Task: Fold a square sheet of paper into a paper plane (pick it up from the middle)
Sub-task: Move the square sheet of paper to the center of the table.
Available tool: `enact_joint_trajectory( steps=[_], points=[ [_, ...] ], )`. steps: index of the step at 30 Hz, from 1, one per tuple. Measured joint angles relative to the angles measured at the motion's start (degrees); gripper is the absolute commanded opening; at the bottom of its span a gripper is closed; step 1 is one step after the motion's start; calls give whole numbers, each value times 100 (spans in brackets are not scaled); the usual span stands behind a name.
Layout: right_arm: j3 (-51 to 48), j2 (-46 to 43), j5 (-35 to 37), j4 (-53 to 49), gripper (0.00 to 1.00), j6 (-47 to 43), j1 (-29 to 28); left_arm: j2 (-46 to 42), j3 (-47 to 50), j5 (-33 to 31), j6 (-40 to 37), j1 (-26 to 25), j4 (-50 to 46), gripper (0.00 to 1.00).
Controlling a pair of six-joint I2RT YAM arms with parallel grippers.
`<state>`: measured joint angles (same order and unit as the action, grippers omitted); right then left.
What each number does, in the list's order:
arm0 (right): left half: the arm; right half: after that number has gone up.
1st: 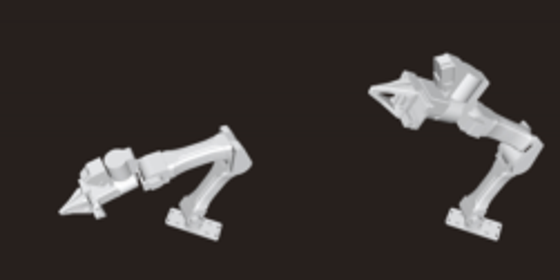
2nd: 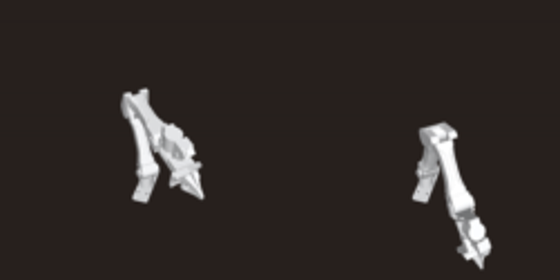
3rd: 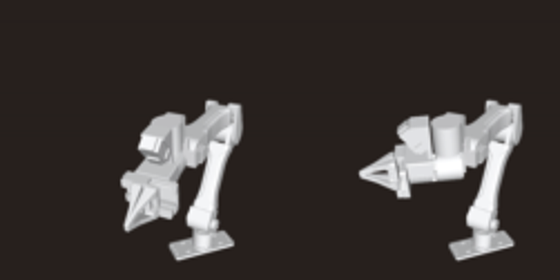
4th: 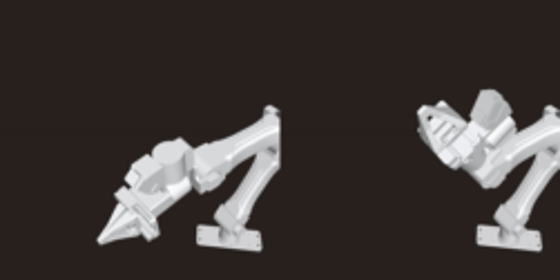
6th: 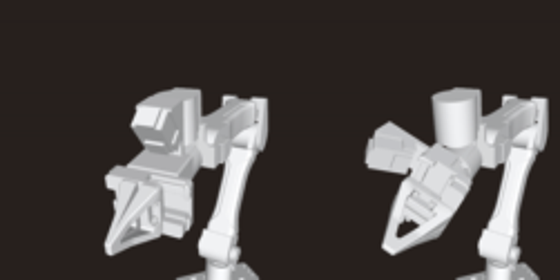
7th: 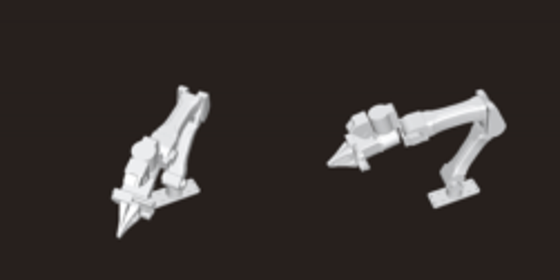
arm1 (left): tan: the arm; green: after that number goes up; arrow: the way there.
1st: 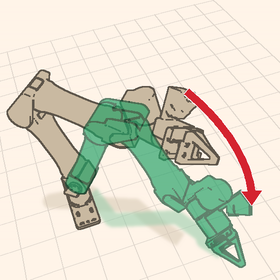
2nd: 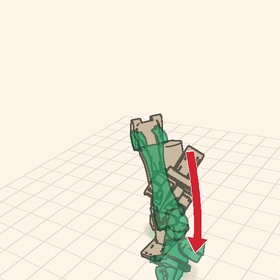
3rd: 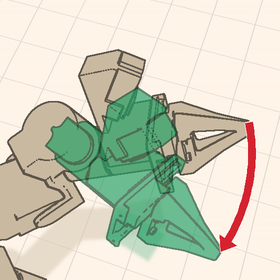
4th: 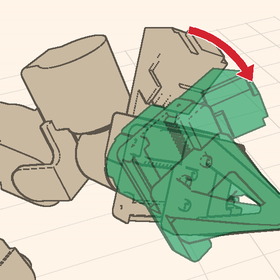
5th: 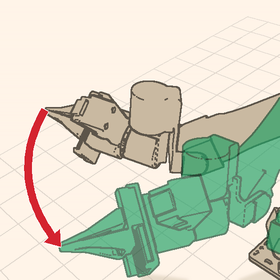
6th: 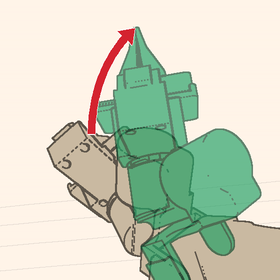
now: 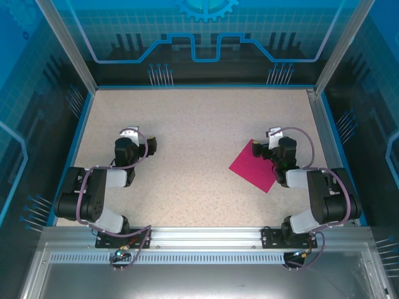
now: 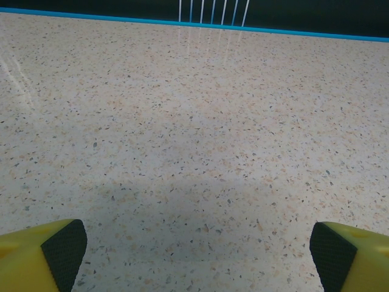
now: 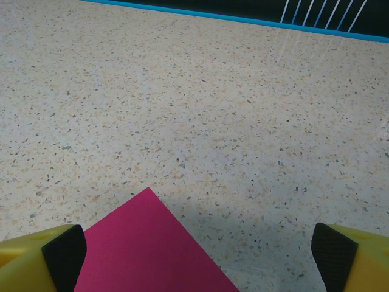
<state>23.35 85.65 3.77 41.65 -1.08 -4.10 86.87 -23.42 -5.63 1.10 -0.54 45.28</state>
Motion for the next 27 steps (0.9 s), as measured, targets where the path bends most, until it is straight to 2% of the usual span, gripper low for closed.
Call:
enact_joint_trajectory(
  steps=[16, 19, 22, 24, 27],
  points=[
    [2, -2, -72, -4, 99, -7, 2, -4, 0, 15, 0, 0, -11, 99],
    [24, -236, -70, -304, 99, -103, -81, -240, -9, 17, 4, 0, -407, 99],
    [422, -938, 129, -1602, 100, 96, -256, -841, -61, 66, 48, 2, -1016, 98],
    [1115, -1290, 280, -2754, 99, 562, -278, -1351, -162, 127, 190, 2, -1473, 98],
    [2306, -1362, 267, -4266, 99, 1309, -260, -2017, -450, 153, 505, 2, -2247, 98]
  ],
)
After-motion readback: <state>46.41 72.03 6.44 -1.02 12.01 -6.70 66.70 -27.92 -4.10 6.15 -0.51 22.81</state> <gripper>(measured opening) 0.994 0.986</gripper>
